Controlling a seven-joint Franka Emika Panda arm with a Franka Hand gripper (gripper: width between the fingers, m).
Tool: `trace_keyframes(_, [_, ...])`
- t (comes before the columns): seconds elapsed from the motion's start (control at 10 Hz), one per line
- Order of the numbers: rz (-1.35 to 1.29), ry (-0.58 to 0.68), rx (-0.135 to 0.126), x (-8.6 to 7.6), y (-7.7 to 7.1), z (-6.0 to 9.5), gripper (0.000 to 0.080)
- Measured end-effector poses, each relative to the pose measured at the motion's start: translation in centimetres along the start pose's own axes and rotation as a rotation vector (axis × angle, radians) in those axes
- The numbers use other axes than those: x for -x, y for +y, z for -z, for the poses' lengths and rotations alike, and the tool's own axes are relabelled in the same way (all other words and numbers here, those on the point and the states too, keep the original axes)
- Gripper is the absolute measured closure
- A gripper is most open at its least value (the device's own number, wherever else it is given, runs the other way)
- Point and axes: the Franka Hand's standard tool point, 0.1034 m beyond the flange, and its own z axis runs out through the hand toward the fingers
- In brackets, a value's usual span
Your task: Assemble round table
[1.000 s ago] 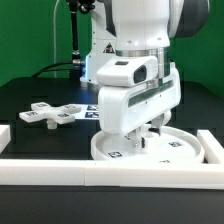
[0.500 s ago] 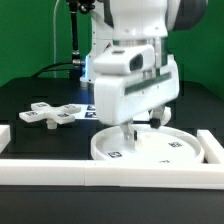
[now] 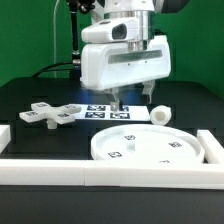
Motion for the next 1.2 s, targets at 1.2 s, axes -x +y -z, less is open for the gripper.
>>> trace_keyframes(1.2, [-0.973,-0.010,-0.047,0.5,-3.2,-1.4,0.0151])
